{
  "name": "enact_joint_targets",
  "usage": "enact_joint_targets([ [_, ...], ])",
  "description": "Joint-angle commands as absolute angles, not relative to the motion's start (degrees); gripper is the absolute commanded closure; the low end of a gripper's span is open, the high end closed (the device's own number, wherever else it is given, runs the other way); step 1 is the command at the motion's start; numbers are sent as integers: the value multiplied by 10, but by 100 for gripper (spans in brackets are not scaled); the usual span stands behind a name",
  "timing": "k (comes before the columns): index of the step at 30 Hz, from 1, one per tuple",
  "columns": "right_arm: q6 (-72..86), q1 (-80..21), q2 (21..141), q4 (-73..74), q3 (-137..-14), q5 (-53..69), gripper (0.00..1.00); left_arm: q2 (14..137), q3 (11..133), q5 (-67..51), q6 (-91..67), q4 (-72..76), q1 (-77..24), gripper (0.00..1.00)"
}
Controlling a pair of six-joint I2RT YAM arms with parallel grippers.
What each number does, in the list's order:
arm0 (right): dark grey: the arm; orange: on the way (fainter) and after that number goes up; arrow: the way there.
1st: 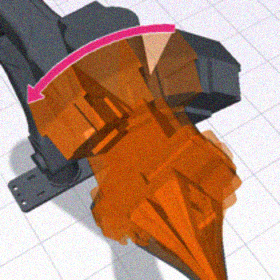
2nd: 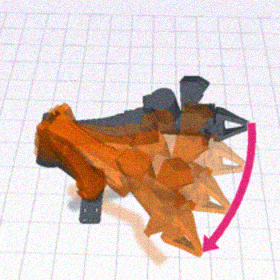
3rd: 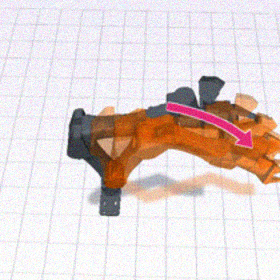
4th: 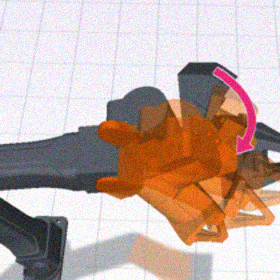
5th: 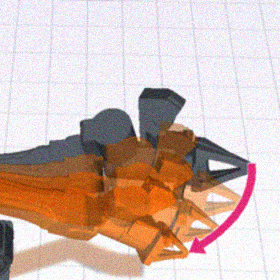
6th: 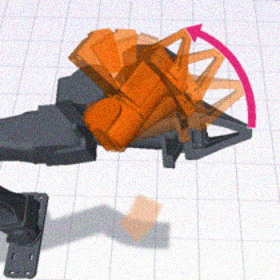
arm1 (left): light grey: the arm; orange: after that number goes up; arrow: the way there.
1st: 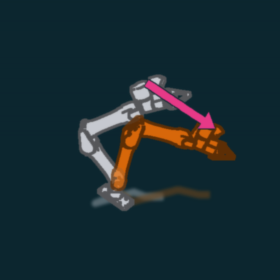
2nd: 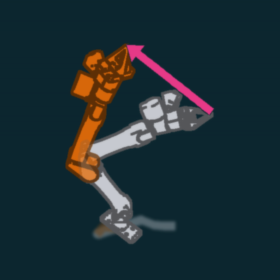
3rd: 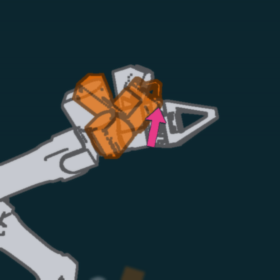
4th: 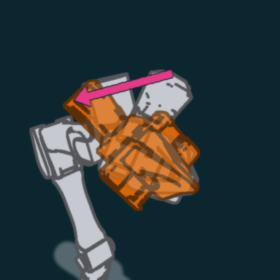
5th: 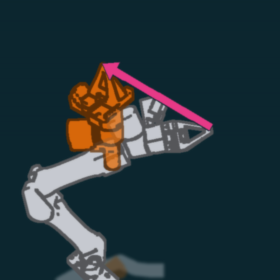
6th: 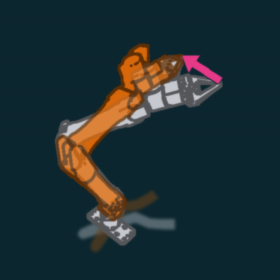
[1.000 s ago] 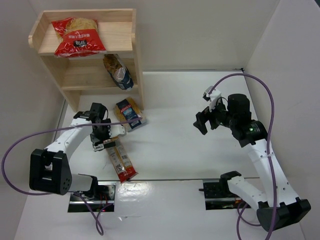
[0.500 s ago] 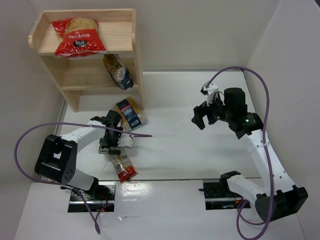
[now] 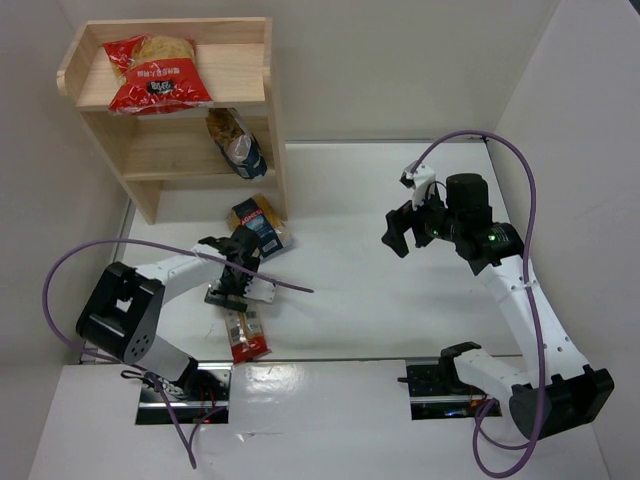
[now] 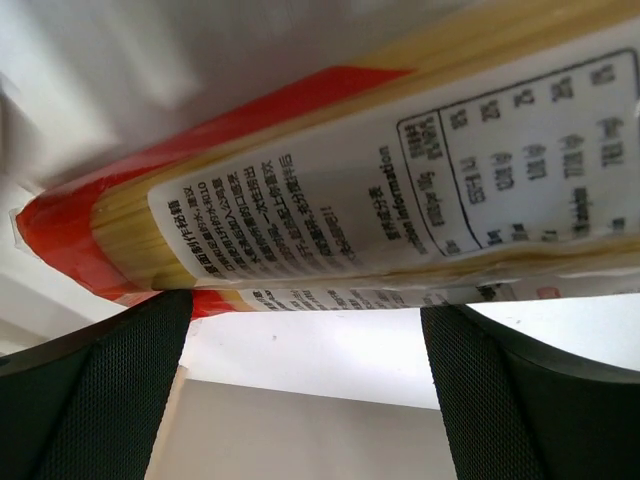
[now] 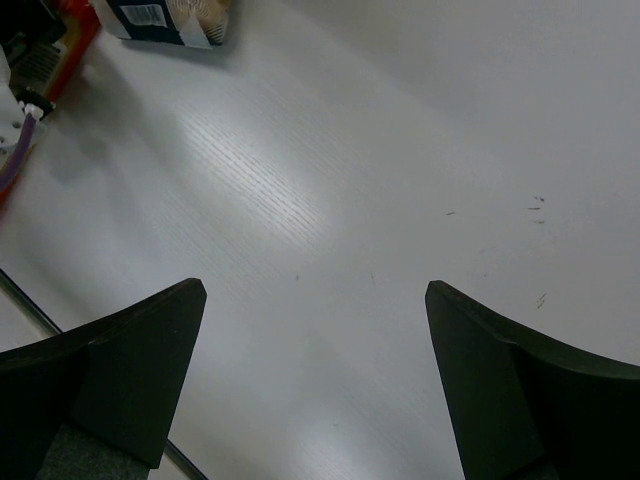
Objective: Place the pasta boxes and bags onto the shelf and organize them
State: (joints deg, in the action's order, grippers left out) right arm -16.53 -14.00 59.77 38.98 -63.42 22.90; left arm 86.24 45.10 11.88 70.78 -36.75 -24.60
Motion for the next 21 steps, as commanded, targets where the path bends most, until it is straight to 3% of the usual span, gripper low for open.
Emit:
enact_joint_targets([
  [1,-156,-144,599,359,-661,231,1,878,465,107,734,-367,-268,0],
  [2,-156,-144,599,359,-661,231,1,878,465,107,734,-373,-268,0],
  [6,-151,-144,588,359,-661,231,1,890,444,102,719,-367,-279,28],
  [7,-151,-144,582,359,-655,231,1,890,444,93,712,-387,-279,41],
  [9,-151,-144,582,359,-655,231,1,897,468,58,679,-409,-279,53],
  [10,-151,-144,582,359,-655,231,1,903,476,51,667,-429,-279,64],
  [14,-146,-144,582,348,-650,231,1,951,508,29,617,-478,-285,77],
  [19,-146,-144,577,348,-650,236,1,950,513,10,589,-508,-273,76],
  [21,-146,-144,577,348,-644,236,1,908,513,15,589,-503,-272,60],
])
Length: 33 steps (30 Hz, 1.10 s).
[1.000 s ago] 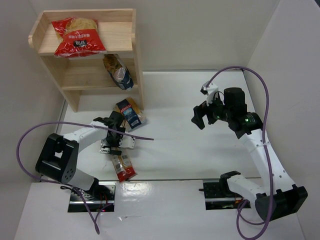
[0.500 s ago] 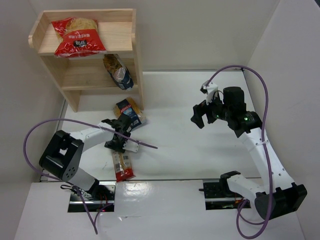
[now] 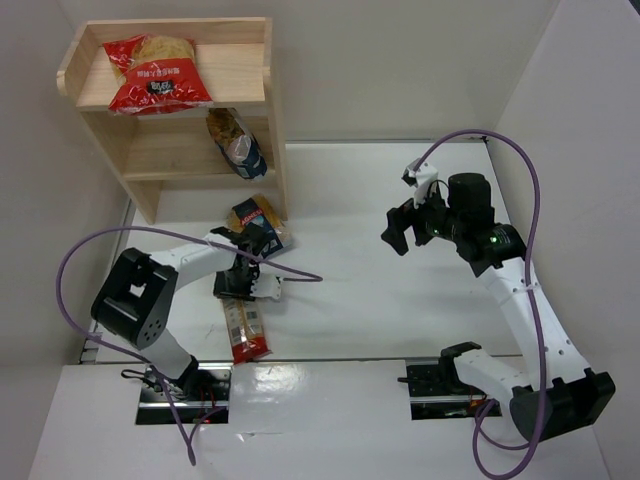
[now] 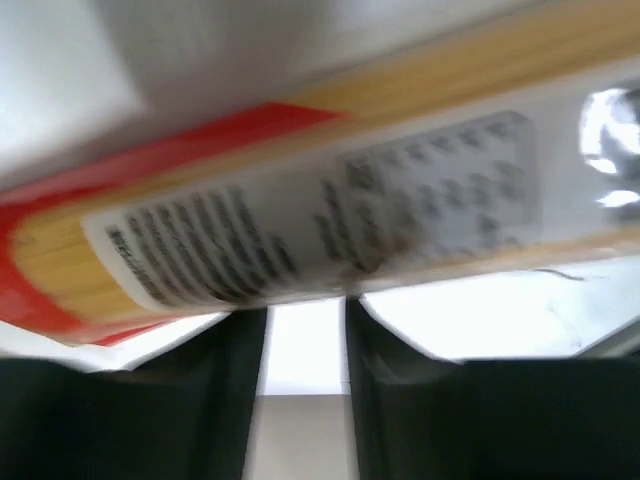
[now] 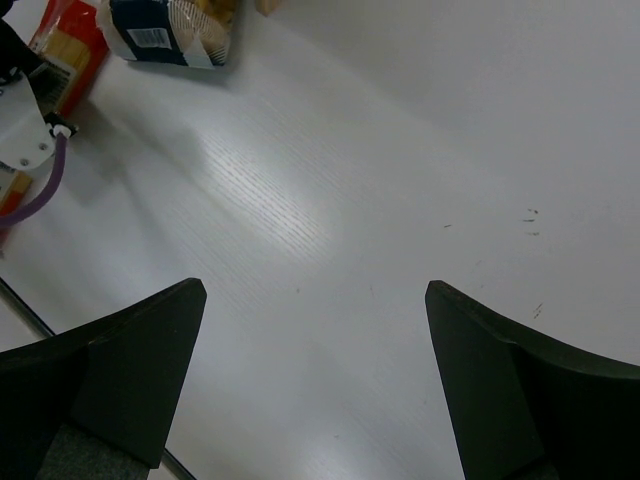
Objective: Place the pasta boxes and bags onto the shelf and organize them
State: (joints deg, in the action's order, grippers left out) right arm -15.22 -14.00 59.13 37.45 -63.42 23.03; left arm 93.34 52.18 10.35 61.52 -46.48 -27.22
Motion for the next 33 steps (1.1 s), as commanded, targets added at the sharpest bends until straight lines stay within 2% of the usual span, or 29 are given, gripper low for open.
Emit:
enact_joint_targets([
  [1,-146,-144,571,348,-644,236,1,890,513,34,599,-491,-272,53],
  [2,-146,-144,571,348,-644,236,1,852,513,41,599,-485,-272,41],
  [4,-141,-144,566,348,-639,236,1,826,534,47,599,-480,-272,27],
  [6,-141,-144,561,348,-639,236,1,821,594,32,556,-510,-261,19],
  [9,-141,-144,555,355,-645,236,1,840,669,11,449,-531,-244,13],
  [12,-135,-144,543,360,-650,236,1,846,694,15,313,-531,-237,5],
  [16,-114,-139,538,360,-639,250,1,881,736,-13,201,-573,-212,2],
  [21,-103,-139,543,360,-634,269,1,930,802,-126,92,-628,-178,1],
  [27,-98,-139,548,360,-639,276,1,942,824,-102,14,-617,-149,0],
  [30,-91,-139,548,360,-639,276,1,931,765,-77,-20,-583,-137,0],
  [33,-91,-139,548,360,-634,276,1,925,765,-79,-40,-571,-121,0],
])
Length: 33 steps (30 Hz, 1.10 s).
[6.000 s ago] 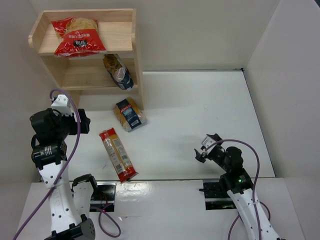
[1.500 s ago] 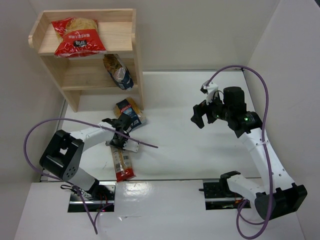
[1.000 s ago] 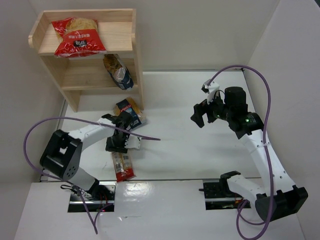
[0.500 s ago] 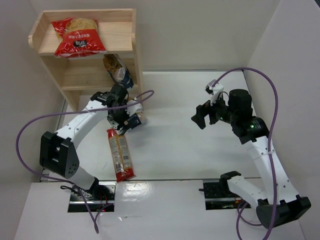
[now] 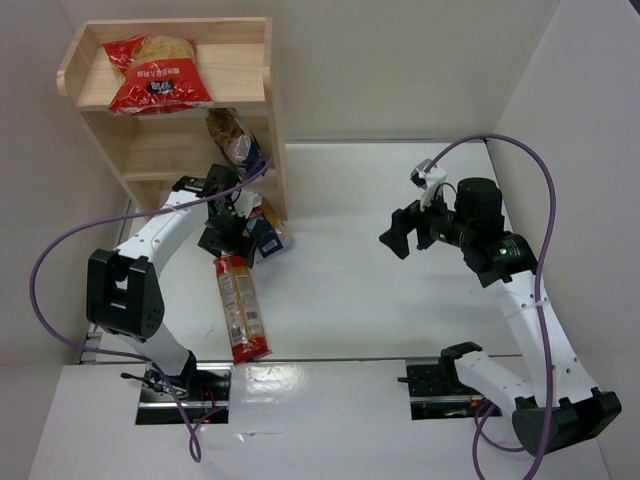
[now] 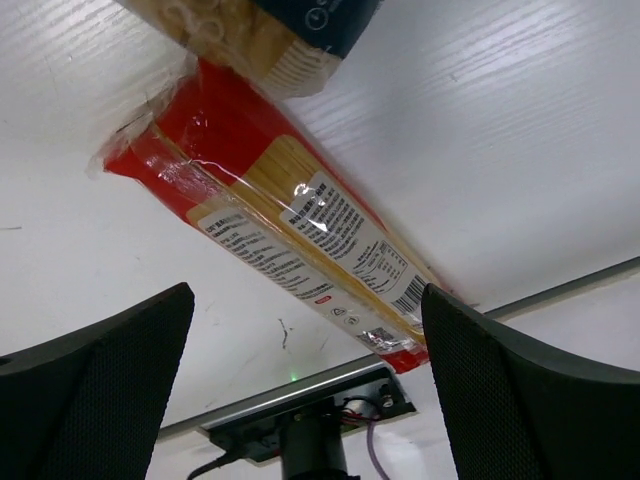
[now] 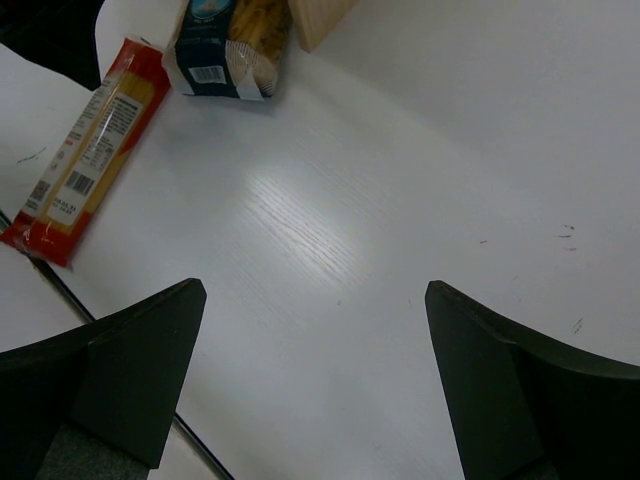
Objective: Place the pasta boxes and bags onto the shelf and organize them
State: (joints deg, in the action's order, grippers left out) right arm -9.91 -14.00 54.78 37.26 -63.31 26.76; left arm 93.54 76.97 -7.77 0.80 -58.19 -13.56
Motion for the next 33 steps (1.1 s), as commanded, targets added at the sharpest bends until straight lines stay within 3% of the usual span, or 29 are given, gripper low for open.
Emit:
enact_joint_targets([
  [1,-91,-139,548,360,-634,276,1,932,752,-83,-45,-561,-121,0],
  [19,-86,-122,538,366,-612,287,1,1019,682,-40,-149,-498,-102,0],
  [26,-86,-117,527,359,-596,287,1,977,669,-52,-139,-492,-102,0],
  [33,-86,-117,527,353,-591,304,1,850,669,-45,-139,-492,-131,0],
])
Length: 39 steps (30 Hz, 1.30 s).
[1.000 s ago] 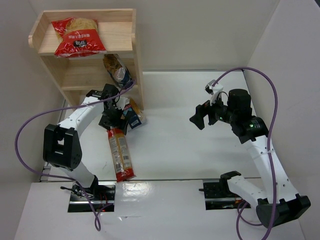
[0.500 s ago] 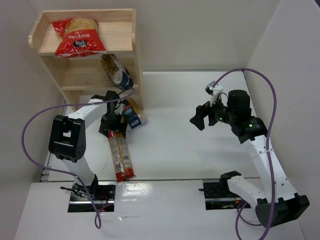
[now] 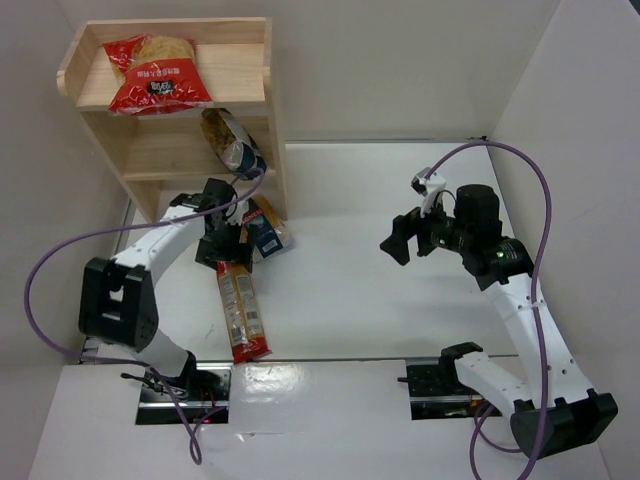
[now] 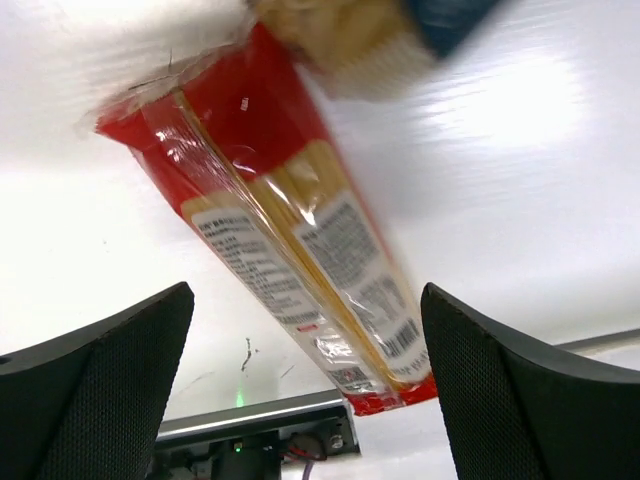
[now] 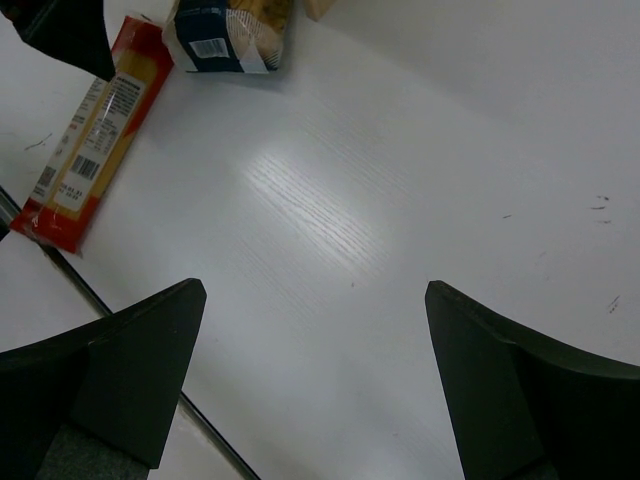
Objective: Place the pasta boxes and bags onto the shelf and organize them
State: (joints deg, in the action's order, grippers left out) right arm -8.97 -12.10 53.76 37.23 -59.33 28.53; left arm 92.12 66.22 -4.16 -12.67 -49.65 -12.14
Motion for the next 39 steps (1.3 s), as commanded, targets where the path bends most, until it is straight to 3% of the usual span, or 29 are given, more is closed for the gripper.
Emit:
enact_joint_targets([
  [1,-86,-117,527,353,-591,304,1,839,669,-37,-139,-492,-131,0],
  [8,-86,-129,533,338,-601,315,1,728,680,-50,-121,-504,-131,0],
  [14,-33,-211,590,315,-612,265,1,670,738,-156,-15,-529,-65,0],
  [17,-17,-280,659,327,-641,201,1,645,756,-143,8,-534,-49,0],
  [24,-32,-402,896,450,-901,133,1,592,766,-77,40,-529,-8,0],
  [30,-153,-502,1085,588,-1127,104,1,558,772,-47,54,-537,34,0],
  [34,-192,-521,1109,580,-1137,123,1,545,771,-22,41,-551,66,0],
  [39,-182,-526,1077,475,-1039,148,1,522,750,13,4,-563,94,0],
])
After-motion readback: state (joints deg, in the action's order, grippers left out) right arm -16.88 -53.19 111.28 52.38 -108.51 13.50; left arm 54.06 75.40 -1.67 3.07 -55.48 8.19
